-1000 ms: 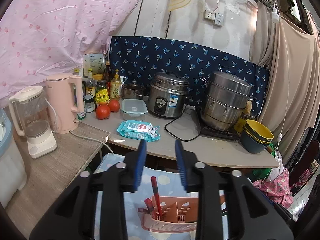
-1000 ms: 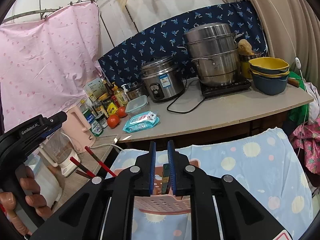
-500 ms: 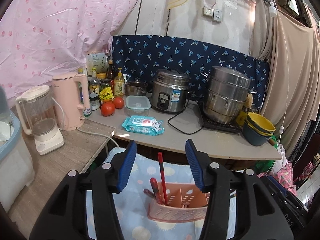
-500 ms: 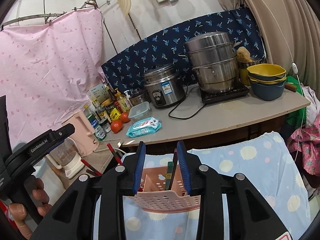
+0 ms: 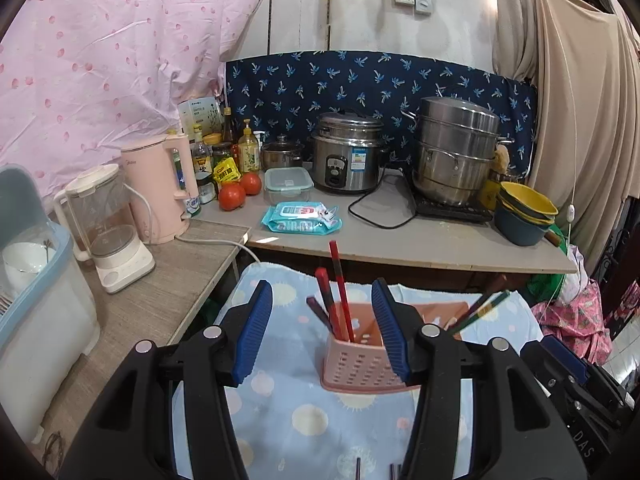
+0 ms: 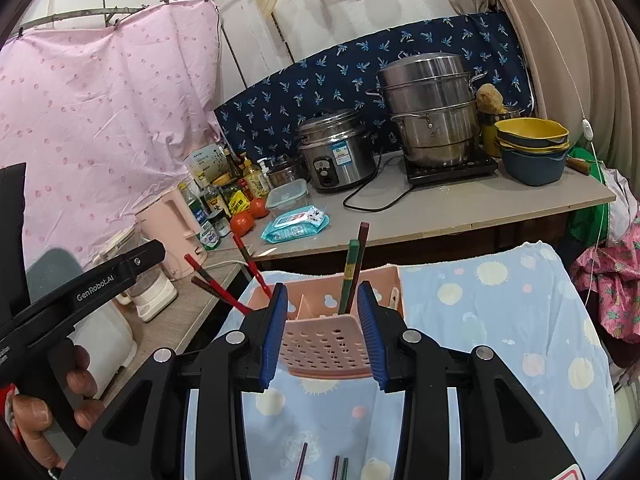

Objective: Organize utensils
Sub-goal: 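Withdraw both open tools back down to the remaining utensils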

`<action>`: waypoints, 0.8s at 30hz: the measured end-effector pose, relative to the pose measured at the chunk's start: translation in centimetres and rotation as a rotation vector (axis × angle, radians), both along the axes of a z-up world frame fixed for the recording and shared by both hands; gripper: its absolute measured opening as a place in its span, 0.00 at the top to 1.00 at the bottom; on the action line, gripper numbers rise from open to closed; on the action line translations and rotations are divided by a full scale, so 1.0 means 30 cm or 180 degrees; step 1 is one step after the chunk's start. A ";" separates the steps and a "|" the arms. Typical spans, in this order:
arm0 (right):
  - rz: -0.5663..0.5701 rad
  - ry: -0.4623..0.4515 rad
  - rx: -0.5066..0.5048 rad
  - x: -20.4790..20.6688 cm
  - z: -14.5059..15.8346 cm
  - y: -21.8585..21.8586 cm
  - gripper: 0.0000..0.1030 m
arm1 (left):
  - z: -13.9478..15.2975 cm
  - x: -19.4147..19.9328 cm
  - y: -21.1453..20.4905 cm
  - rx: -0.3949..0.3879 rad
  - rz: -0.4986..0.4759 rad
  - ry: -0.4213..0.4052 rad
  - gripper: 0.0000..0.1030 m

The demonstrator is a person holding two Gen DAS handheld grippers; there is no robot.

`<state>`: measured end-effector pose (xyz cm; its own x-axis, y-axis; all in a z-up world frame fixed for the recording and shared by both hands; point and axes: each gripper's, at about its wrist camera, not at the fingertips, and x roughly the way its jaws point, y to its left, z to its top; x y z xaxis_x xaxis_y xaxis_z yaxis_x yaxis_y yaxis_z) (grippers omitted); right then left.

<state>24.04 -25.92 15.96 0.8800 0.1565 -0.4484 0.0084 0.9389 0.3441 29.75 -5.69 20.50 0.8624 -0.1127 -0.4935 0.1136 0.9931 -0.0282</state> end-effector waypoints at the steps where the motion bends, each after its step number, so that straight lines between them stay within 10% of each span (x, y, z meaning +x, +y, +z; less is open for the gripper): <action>1: 0.0018 0.0012 -0.0008 -0.014 -0.006 0.006 0.65 | -0.006 -0.016 0.002 0.0014 -0.0001 0.0007 0.52; 24: 0.0177 0.0383 -0.0229 -0.322 -0.188 0.101 0.65 | -0.181 -0.288 0.051 0.0131 -0.0021 0.0378 0.52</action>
